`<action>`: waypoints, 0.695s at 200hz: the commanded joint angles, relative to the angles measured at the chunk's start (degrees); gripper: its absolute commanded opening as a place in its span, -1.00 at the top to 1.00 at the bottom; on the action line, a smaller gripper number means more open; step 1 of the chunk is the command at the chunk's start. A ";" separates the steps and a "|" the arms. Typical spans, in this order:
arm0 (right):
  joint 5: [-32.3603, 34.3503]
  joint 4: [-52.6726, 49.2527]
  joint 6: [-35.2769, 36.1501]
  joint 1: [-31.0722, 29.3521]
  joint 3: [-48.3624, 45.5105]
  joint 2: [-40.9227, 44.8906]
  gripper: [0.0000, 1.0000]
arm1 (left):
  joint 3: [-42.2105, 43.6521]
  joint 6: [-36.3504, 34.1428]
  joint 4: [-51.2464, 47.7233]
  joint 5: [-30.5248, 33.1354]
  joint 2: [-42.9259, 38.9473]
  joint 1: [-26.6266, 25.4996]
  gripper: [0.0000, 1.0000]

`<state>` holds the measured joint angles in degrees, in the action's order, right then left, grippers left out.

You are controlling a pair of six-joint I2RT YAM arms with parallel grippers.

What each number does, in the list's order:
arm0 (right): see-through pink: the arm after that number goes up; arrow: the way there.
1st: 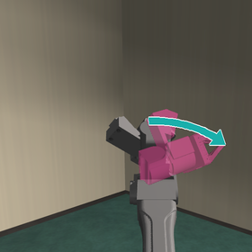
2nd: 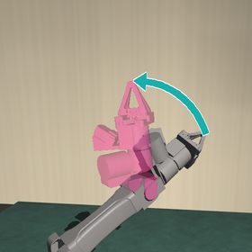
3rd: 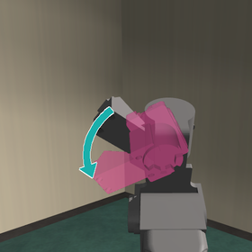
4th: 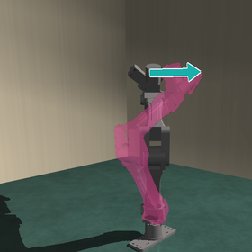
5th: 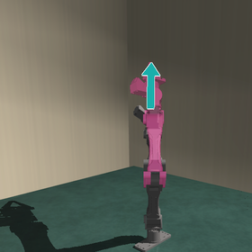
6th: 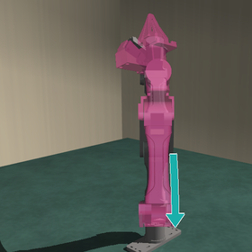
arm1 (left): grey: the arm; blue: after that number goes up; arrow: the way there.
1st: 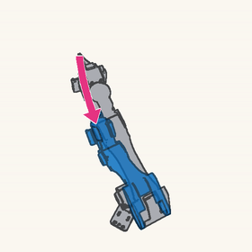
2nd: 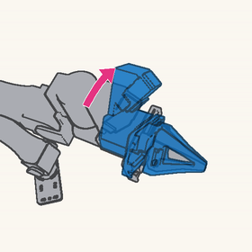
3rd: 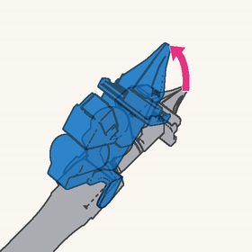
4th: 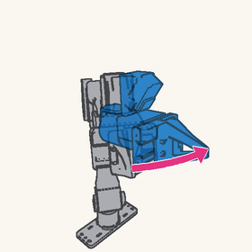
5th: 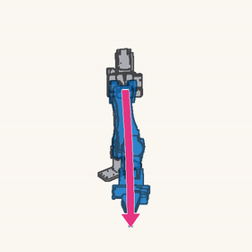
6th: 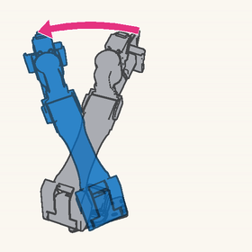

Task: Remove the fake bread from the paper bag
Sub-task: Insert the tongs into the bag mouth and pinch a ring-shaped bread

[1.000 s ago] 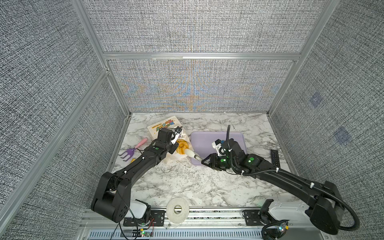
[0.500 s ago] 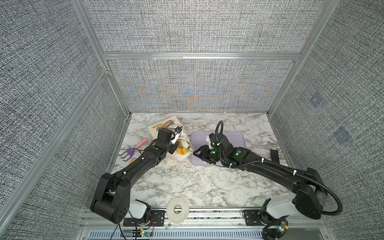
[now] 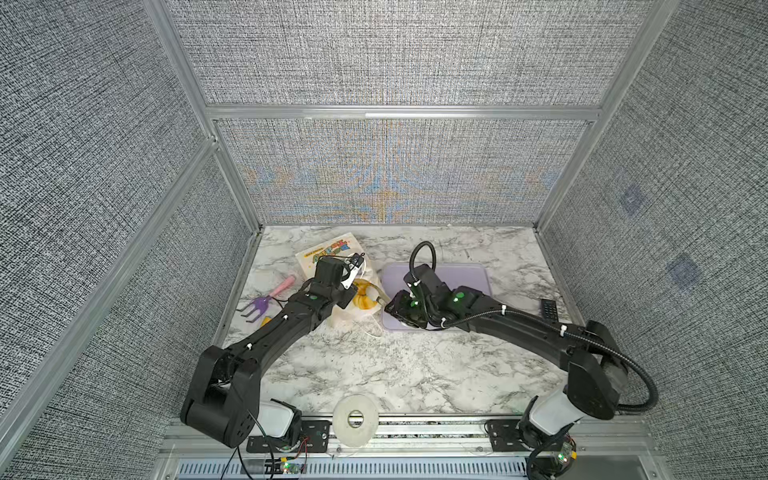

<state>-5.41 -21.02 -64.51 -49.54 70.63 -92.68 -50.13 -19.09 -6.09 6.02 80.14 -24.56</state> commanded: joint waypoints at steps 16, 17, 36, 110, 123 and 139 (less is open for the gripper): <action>1.50 -0.95 -0.59 -0.33 2.29 -2.27 0.13 | -0.58 0.81 0.05 -1.11 -0.60 -0.05 1.00; 1.48 -0.96 -0.60 -0.36 2.35 -2.34 0.13 | -0.54 0.81 0.04 -1.11 -0.60 -0.05 1.00; 1.69 -1.39 -0.43 -0.51 3.36 -3.59 0.13 | -0.54 0.81 0.03 -1.09 -0.65 -0.03 1.00; 6.05 -9.60 2.56 -2.21 11.22 -9.42 0.36 | -0.58 0.63 -0.07 -1.15 -1.07 -0.01 1.00; 6.46 -10.25 3.24 -2.61 12.60 -10.09 0.45 | -0.63 0.55 -0.07 -1.11 -1.19 -0.05 1.00; 6.59 -10.67 3.72 -2.92 13.86 -10.73 0.74 | -0.59 0.47 -0.05 -0.84 -1.18 -0.05 1.00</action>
<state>-0.51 -30.11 -62.37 -51.99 82.81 -102.72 -50.13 -19.09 -6.70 6.04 79.48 -24.56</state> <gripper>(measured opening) 0.236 0.057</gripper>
